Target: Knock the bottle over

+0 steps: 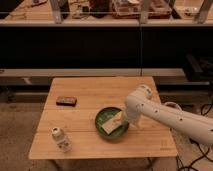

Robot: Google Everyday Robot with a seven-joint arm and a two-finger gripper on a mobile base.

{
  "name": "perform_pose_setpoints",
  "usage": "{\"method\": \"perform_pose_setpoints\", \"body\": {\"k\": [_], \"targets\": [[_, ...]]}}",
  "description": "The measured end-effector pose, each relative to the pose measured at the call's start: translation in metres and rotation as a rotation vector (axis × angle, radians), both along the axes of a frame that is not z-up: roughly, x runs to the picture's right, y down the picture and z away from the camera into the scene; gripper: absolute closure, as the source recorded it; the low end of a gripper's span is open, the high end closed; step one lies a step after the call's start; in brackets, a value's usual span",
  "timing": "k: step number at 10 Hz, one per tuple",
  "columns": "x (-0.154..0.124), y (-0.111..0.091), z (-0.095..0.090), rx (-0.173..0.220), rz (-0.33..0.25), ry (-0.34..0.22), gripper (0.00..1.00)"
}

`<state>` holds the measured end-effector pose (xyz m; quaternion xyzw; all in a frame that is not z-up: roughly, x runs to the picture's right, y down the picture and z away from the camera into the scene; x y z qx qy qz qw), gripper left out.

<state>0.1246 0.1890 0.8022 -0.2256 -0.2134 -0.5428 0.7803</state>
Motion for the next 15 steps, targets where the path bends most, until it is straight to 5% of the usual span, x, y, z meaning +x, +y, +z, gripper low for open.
{"method": "perform_pose_setpoints", "body": {"k": [11, 13, 15], "targets": [[-0.001, -0.001, -0.001, 0.001, 0.001, -0.002, 0.22], [-0.041, -0.007, -0.021, 0.003, 0.011, -0.114, 0.4], [-0.103, -0.015, -0.062, 0.018, 0.033, -0.304, 0.6]]}}
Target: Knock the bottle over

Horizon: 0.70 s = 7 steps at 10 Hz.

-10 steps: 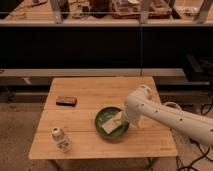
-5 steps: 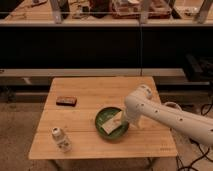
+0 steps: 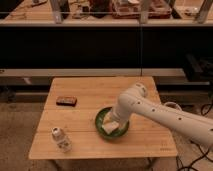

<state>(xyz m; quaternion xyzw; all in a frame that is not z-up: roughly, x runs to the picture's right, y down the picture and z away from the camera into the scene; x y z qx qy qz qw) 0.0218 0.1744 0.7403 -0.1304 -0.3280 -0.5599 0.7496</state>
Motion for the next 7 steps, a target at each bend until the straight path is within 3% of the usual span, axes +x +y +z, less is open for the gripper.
{"method": "perform_pose_setpoints", "body": {"k": [2, 4, 6, 7], "targets": [[-0.046, -0.003, -0.039, -0.001, 0.033, -0.183, 0.8], [-0.068, 0.005, -0.072, -0.042, 0.084, -0.36, 0.98], [-0.071, 0.025, -0.088, -0.081, 0.074, -0.45, 1.0], [-0.07, 0.048, -0.097, -0.108, 0.015, -0.498, 1.0]]}}
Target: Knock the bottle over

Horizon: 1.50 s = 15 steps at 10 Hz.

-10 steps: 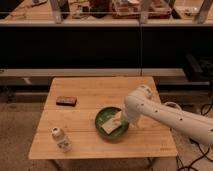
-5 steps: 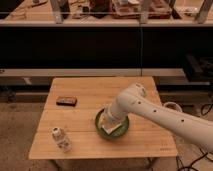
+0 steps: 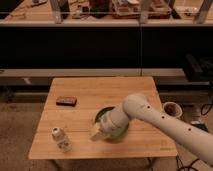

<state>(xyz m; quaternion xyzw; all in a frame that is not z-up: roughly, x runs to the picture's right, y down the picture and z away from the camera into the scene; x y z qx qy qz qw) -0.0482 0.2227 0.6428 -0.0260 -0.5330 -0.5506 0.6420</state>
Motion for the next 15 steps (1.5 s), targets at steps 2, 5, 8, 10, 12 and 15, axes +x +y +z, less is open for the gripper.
{"method": "perform_pose_setpoints", "body": {"k": [2, 5, 8, 10, 12, 15], "targets": [[-0.001, 0.005, -0.002, -0.002, -0.016, -0.014, 1.0], [-0.007, 0.012, -0.006, -0.005, -0.033, -0.033, 1.0], [-0.071, 0.06, -0.037, -0.014, -0.132, -0.18, 1.0], [-0.119, 0.095, -0.045, -0.049, -0.193, -0.256, 1.0], [-0.152, 0.103, -0.031, -0.078, -0.188, -0.267, 1.0], [-0.204, 0.058, 0.041, -0.075, -0.053, -0.193, 1.0]]}}
